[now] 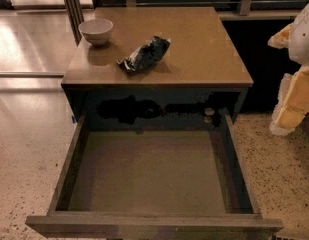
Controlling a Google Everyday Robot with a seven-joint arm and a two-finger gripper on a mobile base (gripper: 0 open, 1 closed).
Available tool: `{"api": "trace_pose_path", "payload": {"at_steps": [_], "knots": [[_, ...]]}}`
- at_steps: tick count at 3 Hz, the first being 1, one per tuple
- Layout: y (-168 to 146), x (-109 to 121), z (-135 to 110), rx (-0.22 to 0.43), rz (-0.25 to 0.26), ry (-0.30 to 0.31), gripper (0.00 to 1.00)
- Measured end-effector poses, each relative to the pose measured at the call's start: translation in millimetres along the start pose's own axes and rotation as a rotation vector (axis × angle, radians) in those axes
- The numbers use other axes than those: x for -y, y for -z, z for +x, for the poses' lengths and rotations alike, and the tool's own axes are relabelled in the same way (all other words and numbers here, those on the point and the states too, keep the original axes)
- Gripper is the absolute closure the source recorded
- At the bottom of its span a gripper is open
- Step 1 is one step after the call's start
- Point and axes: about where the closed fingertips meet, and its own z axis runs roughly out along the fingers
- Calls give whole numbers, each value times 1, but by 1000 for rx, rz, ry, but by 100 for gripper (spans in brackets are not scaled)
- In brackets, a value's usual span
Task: Place blue chip bag into top drawer
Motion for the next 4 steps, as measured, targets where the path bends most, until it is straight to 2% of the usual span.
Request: {"api": "trace_pose_path", "payload": {"at_steps": [1, 2, 3, 4], "knots": [[0, 0, 0, 0, 0, 0, 0], [-26, 30, -29, 39, -6, 79, 0], [-63, 73, -68, 80, -19, 164, 0], [-117, 119, -111, 103, -43, 217, 0]]}}
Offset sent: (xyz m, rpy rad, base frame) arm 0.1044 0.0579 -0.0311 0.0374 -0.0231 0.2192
